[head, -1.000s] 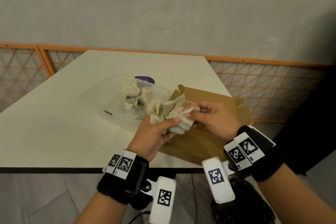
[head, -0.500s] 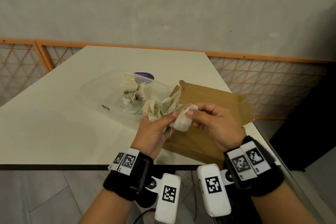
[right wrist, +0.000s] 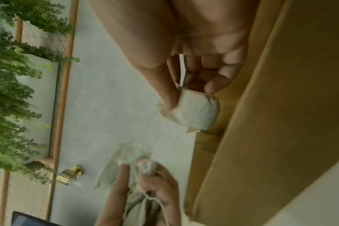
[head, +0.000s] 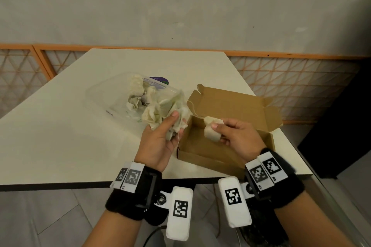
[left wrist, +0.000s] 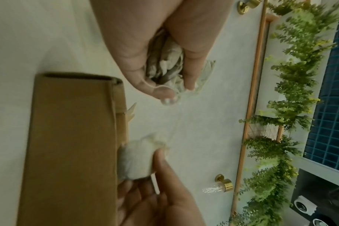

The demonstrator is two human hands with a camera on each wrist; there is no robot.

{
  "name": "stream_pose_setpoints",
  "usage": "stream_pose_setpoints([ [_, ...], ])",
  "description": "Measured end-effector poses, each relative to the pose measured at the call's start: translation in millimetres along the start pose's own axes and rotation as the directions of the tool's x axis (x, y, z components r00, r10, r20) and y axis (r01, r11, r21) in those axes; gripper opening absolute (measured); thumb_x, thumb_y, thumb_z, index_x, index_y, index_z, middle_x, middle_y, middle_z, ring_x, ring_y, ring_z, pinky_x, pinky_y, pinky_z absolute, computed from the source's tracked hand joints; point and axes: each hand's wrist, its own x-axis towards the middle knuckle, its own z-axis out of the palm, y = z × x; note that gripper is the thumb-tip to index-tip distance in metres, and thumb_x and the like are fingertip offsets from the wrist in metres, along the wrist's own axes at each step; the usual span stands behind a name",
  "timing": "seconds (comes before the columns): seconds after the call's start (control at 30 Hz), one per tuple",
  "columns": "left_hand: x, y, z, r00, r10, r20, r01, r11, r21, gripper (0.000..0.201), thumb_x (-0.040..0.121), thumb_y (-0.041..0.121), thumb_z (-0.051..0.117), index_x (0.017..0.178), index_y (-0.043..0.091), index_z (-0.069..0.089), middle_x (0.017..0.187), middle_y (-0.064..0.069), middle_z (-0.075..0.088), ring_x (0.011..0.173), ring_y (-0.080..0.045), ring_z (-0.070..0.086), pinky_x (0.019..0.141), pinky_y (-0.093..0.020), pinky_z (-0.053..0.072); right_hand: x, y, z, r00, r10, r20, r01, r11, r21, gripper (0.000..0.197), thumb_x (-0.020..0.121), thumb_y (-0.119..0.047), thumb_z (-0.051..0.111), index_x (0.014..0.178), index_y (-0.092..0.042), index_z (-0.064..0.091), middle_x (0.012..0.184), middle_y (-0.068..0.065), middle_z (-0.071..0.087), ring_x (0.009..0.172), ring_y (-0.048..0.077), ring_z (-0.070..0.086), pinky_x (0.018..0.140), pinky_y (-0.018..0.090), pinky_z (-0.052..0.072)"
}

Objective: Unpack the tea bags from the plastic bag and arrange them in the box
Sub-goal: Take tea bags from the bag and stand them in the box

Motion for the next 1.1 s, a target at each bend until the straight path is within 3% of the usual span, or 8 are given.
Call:
stream_pose_setpoints([
  [0.23, -1.0, -4.9, -12.4, 0.986, -0.156, -0.063, 0.151, 0.985, -0.078, 0.040, 0.071, 0.018, 0.070, 0.110, 0.015, 0.063, 0.093, -0.002, 0.068, 0.072, -0.009, 0.067, 0.052, -0.016, 0.052, -0.2, -17.0, -28.7, 0.999, 0.000, 0.053, 0.017, 0.943, -0.332, 0.004, 0.085, -0.017, 0.064, 0.083, -0.019, 0.065, 0.064, -0.015, 0.062, 0.051, -0.007, 0.056, 0.047, 0.004, 0.038],
  [0.37, -3.8, -18.4, -21.0, 0.962, -0.258, -0.095, 0.251, 0.965, -0.082, 0.029, 0.070, 0.019, 0.069, 0.099, 0.014, 0.064, 0.089, -0.005, 0.065, 0.064, -0.010, 0.065, 0.049, -0.015, 0.051, 6.3, -42.2, -25.1, 0.988, 0.018, 0.154, 0.062, 0.864, -0.500, 0.007, 0.085, -0.009, 0.063, 0.091, -0.010, 0.059, 0.073, 0.000, 0.061, 0.051, -0.001, 0.057, 0.046, 0.009, 0.044],
  [0.57, -1.9, -19.0, -27.8, 0.968, -0.249, -0.020, 0.244, 0.961, -0.134, 0.022, 0.075, 0.019, 0.066, 0.096, 0.014, 0.066, 0.091, -0.005, 0.066, 0.070, -0.011, 0.065, 0.053, -0.016, 0.052, 16.8, -54.9, -8.6, 0.964, 0.074, 0.255, 0.181, 0.520, -0.835, 0.005, 0.085, -0.018, 0.064, 0.087, -0.018, 0.060, 0.079, -0.003, 0.060, 0.071, 0.009, 0.054, 0.064, 0.016, 0.041],
  [0.77, -3.3, -21.0, -27.6, 0.972, -0.234, 0.037, 0.235, 0.971, -0.050, 0.047, 0.076, 0.018, 0.064, 0.121, 0.010, 0.056, 0.100, -0.006, 0.066, 0.077, -0.012, 0.066, 0.054, -0.018, 0.053, 21.3, -46.5, 11.0, 0.968, 0.148, 0.202, -0.029, 0.870, -0.493, 0.014, 0.090, -0.010, 0.051, 0.077, -0.014, 0.051, 0.079, 0.004, 0.054, 0.070, 0.014, 0.053, 0.052, 0.015, 0.046],
  [0.87, -3.5, -21.6, -26.7, 0.972, -0.229, 0.059, 0.230, 0.973, -0.026, 0.049, 0.077, 0.017, 0.063, 0.125, 0.009, 0.055, 0.100, -0.006, 0.067, 0.078, -0.012, 0.067, 0.056, -0.019, 0.054, 20.7, -47.5, 14.4, 0.928, 0.157, 0.337, -0.143, 0.988, -0.065, 0.021, 0.093, -0.006, 0.034, 0.097, -0.007, 0.055, 0.113, 0.015, 0.063, 0.102, 0.025, 0.061, 0.075, 0.027, 0.050],
  [0.93, -2.9, -21.4, -27.7, 0.972, -0.226, 0.061, 0.228, 0.973, -0.033, 0.047, 0.078, 0.017, 0.063, 0.123, 0.010, 0.055, 0.101, -0.007, 0.066, 0.080, -0.013, 0.067, 0.057, -0.020, 0.054, 20.5, -51.8, 10.2, 0.909, 0.118, 0.401, -0.165, 0.982, 0.087, 0.022, 0.091, -0.006, 0.029, 0.097, -0.007, 0.050, 0.107, 0.015, 0.068, 0.097, 0.026, 0.065, 0.076, 0.029, 0.050],
  [1.0, -2.6, -21.0, -29.5, 0.972, -0.229, 0.062, 0.232, 0.971, -0.053, 0.045, 0.079, 0.017, 0.063, 0.123, 0.011, 0.055, 0.103, -0.007, 0.065, 0.082, -0.014, 0.066, 0.057, -0.020, 0.054, 21.7, -57.0, 3.0, 0.914, 0.116, 0.390, -0.151, 0.987, 0.061, 0.020, 0.090, -0.006, 0.029, 0.090, -0.006, 0.049, 0.082, 0.012, 0.071, 0.075, 0.020, 0.067, 0.066, 0.025, 0.052],
  [1.1, -2.6, -20.9, -31.6, 0.970, -0.234, 0.058, 0.238, 0.968, -0.075, 0.045, 0.078, 0.017, 0.063, 0.122, 0.011, 0.054, 0.105, -0.008, 0.064, 0.084, -0.015, 0.065, 0.056, -0.019, 0.054, 24.9, -64.9, -13.1, 0.932, 0.141, 0.334, -0.062, 0.969, -0.238, 0.018, 0.086, -0.006, 0.039, 0.072, -0.003, 0.049, 0.063, 0.012, 0.059, 0.056, 0.017, 0.055, 0.050, 0.020, 0.045],
])
